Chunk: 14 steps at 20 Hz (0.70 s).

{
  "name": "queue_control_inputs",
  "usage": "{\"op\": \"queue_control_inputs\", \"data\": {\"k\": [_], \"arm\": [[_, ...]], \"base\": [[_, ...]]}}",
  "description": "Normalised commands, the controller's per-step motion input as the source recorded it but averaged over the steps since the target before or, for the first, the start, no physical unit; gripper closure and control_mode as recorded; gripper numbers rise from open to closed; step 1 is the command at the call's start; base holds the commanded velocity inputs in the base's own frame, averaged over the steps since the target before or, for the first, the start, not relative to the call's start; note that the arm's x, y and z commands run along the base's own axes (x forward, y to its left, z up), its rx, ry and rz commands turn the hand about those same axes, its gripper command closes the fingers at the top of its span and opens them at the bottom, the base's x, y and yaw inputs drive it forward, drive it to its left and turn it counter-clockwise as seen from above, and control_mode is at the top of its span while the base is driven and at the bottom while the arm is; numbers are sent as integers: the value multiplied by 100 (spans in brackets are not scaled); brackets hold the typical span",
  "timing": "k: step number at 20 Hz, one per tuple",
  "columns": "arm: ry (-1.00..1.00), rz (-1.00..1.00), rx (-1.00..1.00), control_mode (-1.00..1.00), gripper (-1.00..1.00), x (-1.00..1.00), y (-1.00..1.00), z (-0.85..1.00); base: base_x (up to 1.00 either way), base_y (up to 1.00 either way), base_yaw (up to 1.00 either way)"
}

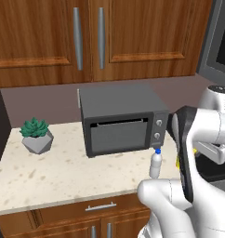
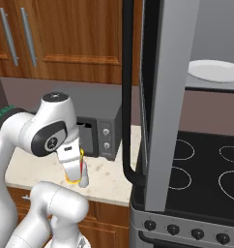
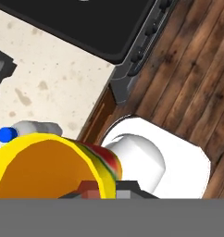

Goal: Place the microwavable item in the microwave. Then, close the microwave door and press the start button.

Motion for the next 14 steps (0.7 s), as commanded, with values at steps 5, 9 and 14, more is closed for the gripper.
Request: {"op": "queue_control_inputs", "data": {"k": [5,9,14], "arm": [[3,0,0,-100,100,0,0,-1],[0,0,0,-100,100,0,0,0],[-3,0,0,100,100,-13,1,0]], "base": [[0,0,0],[0,0,0],[-33,0,0]]}}
